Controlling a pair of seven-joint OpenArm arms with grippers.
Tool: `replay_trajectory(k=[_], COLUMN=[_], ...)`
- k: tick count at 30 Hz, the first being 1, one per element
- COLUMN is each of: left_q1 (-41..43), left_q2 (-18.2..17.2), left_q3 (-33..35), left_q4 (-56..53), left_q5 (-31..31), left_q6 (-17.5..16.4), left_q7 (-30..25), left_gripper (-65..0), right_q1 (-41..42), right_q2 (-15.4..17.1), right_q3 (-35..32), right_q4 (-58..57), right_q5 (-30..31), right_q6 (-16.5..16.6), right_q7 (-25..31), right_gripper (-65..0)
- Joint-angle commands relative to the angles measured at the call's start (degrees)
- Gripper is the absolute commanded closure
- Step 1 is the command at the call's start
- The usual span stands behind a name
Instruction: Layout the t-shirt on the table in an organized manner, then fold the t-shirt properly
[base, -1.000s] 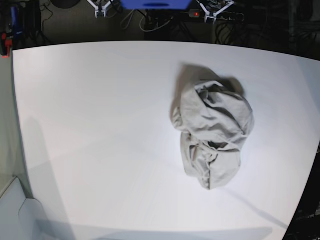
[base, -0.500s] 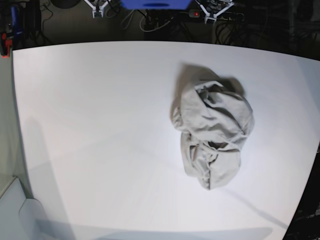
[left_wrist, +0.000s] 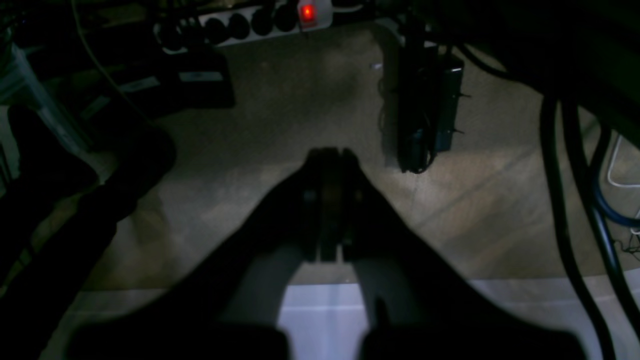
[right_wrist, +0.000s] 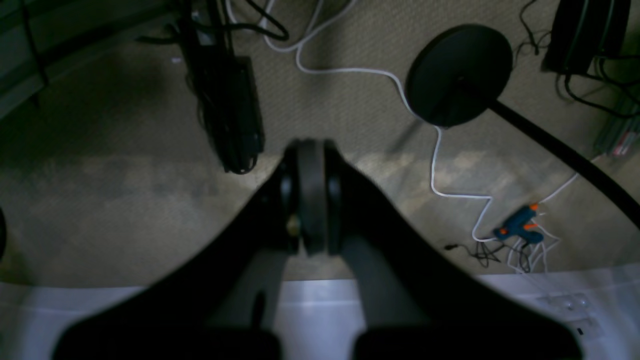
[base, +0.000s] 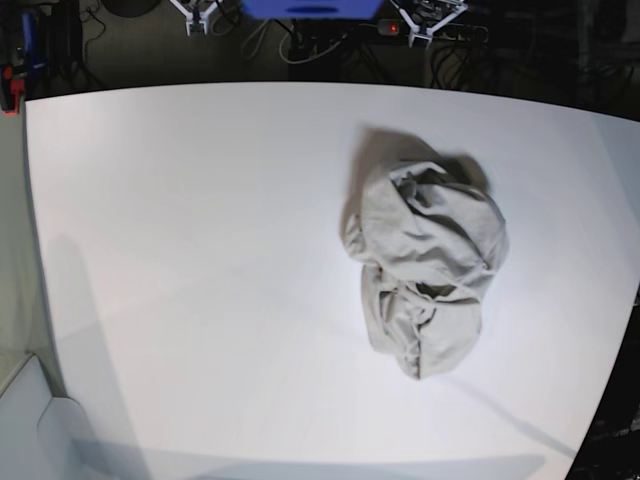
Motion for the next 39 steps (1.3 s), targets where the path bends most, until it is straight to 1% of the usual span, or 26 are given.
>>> replay_trajectory(k=[1, 12, 16, 18, 20, 22, 24, 27, 30, 31, 36, 39], left_q1=[0.5, 0.6, 2.4, 4.3, 7.2, 10.6, 14.1, 18.8, 23.4, 25.3, 33.6, 37.7], left_q2=[-0.1, -0.1, -0.5, -0.7, -2.4, -3.4, -4.9, -7.5, -9.4, -9.7, -9.7, -9.7], left_q3=[-0.1, -0.1, -0.1, -0.1, -0.1, -0.1, -0.1, -0.2, -2.1, -4.0, -12.5, -15.3], left_q4=[0.1, 0.2, 0.9, 3.3, 7.8, 13.7, 19.3, 27.9, 36.5, 39.5, 54.4, 62.6], left_q5=[-0.2, -0.2, -0.2, -0.2, -0.3, -0.3, -0.3, -0.3, -0.4, -0.4, -0.3, -0.2], left_q6=[0.8, 0.8, 0.8, 0.8, 0.8, 0.8, 0.8, 0.8, 0.8, 0.8, 0.5, 0.5], left_q7=[-0.2, -0.2, -0.4, -0.4, -0.4, -0.4, -0.2, 0.0, 0.1, 0.1, 0.1, 0.1], left_gripper=[-0.1, -0.1, -0.1, -0.1, -0.1, -0.1, -0.1, -0.1, -0.1, -0.1, -0.1, -0.1], right_q1=[-0.5, -1.8, -5.0, -7.1, -9.1, -11.2, -13.5, -18.0, -23.6, -26.0, -35.6, -39.7], right_q2=[0.2, 0.2, 0.9, 1.0, 1.2, 2.1, 2.3, 3.7, 4.0, 4.5, 4.6, 4.7], right_q3=[0.0, 0.1, 0.1, 0.2, 0.5, 0.5, 0.5, 0.6, 1.1, 2.1, 7.0, 8.4], right_q4=[0.2, 0.7, 3.6, 5.5, 7.8, 10.9, 14.7, 22.8, 34.3, 38.8, 60.4, 71.7], right_q5=[0.3, 0.3, 0.3, 0.3, 0.3, 0.3, 0.5, 0.5, 0.6, 0.6, 0.6, 0.6], right_q6=[0.6, 0.6, 0.6, 0.6, 0.6, 0.6, 0.6, 0.6, 0.6, 0.6, 0.6, 0.6], right_q7=[-0.1, 0.5, 4.6, 6.6, 7.5, 7.7, 7.7, 7.7, 7.5, 7.5, 7.4, 7.4], right_gripper=[0.0, 0.0, 0.0, 0.0, 0.0, 0.0, 0.0, 0.0, 0.0, 0.0, 0.0, 0.0])
